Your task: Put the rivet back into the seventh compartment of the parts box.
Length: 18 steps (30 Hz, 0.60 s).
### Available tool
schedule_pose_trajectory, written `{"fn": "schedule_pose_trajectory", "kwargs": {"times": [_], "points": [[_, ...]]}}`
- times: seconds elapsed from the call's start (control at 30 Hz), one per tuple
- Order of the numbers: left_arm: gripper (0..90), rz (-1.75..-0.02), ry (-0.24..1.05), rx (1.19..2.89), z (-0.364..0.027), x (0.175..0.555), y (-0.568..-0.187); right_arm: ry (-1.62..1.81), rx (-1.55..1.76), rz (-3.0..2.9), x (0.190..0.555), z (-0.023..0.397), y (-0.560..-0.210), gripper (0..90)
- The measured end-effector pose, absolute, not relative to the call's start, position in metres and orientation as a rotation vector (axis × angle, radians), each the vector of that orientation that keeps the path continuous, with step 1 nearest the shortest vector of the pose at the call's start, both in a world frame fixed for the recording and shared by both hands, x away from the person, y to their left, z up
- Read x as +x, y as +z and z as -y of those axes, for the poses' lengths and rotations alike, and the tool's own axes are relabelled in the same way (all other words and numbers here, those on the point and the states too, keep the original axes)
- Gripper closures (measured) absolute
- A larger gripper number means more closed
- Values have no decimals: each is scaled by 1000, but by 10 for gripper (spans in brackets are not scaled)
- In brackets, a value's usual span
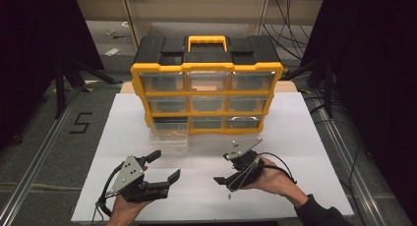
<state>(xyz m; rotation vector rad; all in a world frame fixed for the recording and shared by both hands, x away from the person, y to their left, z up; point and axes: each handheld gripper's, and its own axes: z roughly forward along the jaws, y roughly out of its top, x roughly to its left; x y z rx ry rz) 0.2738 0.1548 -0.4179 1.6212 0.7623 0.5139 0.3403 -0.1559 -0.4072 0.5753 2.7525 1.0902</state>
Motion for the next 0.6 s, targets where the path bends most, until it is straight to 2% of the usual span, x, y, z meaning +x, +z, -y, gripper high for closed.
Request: {"fn": "schedule_pose_trajectory", "kwargs": {"times": [0.37, 0.6], "points": [[154, -764, 515, 1624, -154, 274, -418, 926, 554, -2858, 327, 164, -433, 263], [154, -763, 516, 1625, -154, 274, -418, 800, 499, -2931, 324, 159, -448, 322]]}}
